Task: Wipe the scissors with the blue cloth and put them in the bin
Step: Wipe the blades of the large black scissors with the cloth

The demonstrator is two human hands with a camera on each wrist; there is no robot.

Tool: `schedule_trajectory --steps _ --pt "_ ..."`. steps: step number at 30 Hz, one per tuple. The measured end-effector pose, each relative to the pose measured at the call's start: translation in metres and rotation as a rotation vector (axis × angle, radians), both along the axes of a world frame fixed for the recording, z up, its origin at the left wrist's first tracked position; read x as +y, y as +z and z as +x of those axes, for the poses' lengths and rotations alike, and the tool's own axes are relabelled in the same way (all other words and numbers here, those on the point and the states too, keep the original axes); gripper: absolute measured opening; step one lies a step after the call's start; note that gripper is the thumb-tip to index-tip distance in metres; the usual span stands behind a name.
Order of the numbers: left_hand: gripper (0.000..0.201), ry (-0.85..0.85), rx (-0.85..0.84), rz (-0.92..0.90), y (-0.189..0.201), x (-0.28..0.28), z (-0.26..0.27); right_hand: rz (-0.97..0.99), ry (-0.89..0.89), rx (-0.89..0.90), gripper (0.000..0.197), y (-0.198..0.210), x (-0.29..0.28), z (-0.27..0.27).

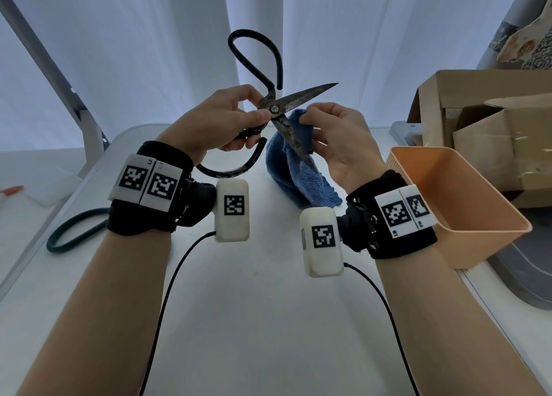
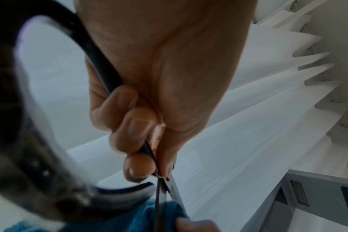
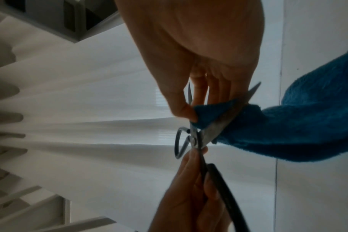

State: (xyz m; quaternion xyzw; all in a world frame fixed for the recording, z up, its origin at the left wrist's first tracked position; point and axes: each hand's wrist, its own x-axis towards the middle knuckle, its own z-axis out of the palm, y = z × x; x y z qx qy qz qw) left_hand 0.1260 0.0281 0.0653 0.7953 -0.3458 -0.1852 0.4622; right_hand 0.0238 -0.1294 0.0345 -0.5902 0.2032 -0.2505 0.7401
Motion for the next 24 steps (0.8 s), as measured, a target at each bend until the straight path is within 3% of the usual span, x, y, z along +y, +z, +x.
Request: schedule_trajectory --steps 4,15,20,24 --pt "0.019 0.028 -0.006 -0.003 -0.0015 0.001 0.0028 0.028 0.15 0.021 0.011 0.0058 0.004 -0.0046" --pt "0.018 0.008 -0.01 -0.028 0.0 0.0016 0.003 0.037 0.162 0.08 0.029 -0.0018 0.0051 -0.0015" --pt "0.017 0.009 -0.013 -0.024 -0.0005 0.0008 0.0023 0.034 0.207 0.089 0.015 -0.0027 0.0053 -0.0019" --pt "0.019 0.018 -0.019 -0.007 -0.0016 0.0012 0.0026 0.057 0.208 0.063 0.018 -0.0035 0.0055 -0.0008"
